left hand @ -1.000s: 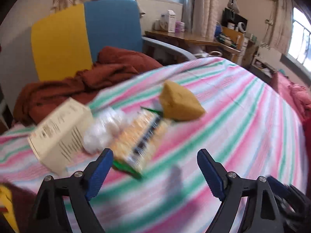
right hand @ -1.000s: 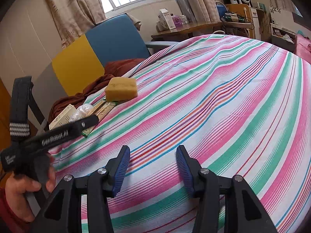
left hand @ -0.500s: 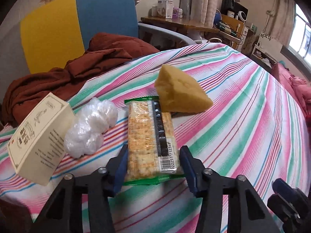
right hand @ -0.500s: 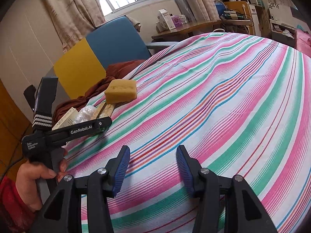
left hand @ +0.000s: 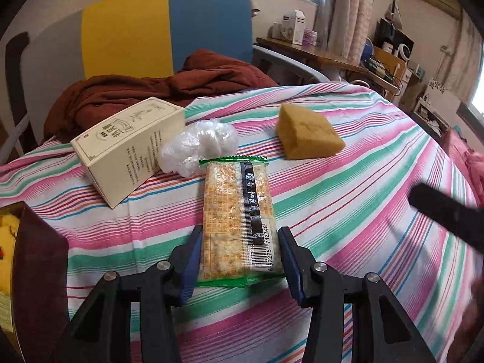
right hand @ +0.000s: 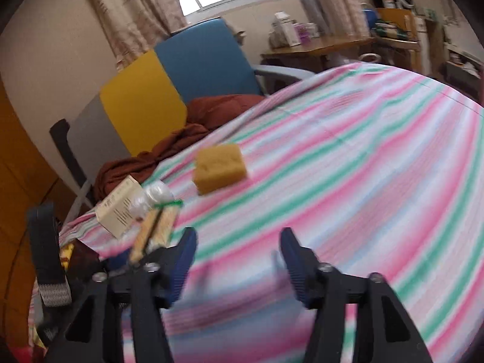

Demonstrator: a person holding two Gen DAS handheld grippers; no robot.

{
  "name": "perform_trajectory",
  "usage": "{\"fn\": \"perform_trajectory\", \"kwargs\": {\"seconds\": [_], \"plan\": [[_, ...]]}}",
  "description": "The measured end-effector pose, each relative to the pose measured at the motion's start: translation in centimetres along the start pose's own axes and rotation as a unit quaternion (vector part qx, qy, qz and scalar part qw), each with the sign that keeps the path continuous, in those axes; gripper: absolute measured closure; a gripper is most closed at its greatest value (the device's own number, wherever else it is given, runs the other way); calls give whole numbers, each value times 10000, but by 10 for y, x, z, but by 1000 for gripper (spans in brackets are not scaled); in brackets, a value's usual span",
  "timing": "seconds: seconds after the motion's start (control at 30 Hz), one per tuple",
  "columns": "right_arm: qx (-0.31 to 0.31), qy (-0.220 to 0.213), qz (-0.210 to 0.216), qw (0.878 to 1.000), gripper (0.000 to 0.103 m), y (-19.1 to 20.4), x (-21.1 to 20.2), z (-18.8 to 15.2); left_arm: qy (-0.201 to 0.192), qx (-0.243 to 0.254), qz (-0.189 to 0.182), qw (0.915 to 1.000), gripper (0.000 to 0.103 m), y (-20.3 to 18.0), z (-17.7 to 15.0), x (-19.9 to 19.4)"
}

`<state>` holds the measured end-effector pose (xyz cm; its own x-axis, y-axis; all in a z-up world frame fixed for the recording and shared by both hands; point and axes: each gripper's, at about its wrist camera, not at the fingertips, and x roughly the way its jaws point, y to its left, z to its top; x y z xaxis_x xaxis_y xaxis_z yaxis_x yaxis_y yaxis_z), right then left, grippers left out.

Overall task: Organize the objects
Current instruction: 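Grasp the green-wrapped cracker packet with left tool while right tool grasps the yellow sponge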

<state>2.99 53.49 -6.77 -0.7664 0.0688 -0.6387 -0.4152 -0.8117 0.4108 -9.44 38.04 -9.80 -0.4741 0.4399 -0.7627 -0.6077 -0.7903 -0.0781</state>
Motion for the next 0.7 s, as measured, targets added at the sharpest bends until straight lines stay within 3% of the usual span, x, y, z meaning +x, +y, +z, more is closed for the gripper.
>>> {"fn": "perform_trajectory", "kwargs": {"seconds": [0.23, 0.4, 0.43, 0.5, 0.7], "plan": [[-394, 352, -75, 9986, 24, 20, 68, 55, -38, 50, 67, 10000, 54, -4, -2, 2], [-626, 622, -222, 9959, 24, 27, 109, 61, -59, 52, 83, 9999, 53, -4, -4, 3], [-721, 614, -314, 9950, 24, 28, 112, 60, -59, 67, 101, 9999, 53, -4, -4, 3], [-959, 564, -467, 9927, 34, 30, 119, 55, -49, 60, 93, 9999, 53, -4, -4, 3], [-855, 266, -529, 9946, 40, 21, 96, 38, -49, 80, 97, 9999, 52, -4, -4, 5]]}}
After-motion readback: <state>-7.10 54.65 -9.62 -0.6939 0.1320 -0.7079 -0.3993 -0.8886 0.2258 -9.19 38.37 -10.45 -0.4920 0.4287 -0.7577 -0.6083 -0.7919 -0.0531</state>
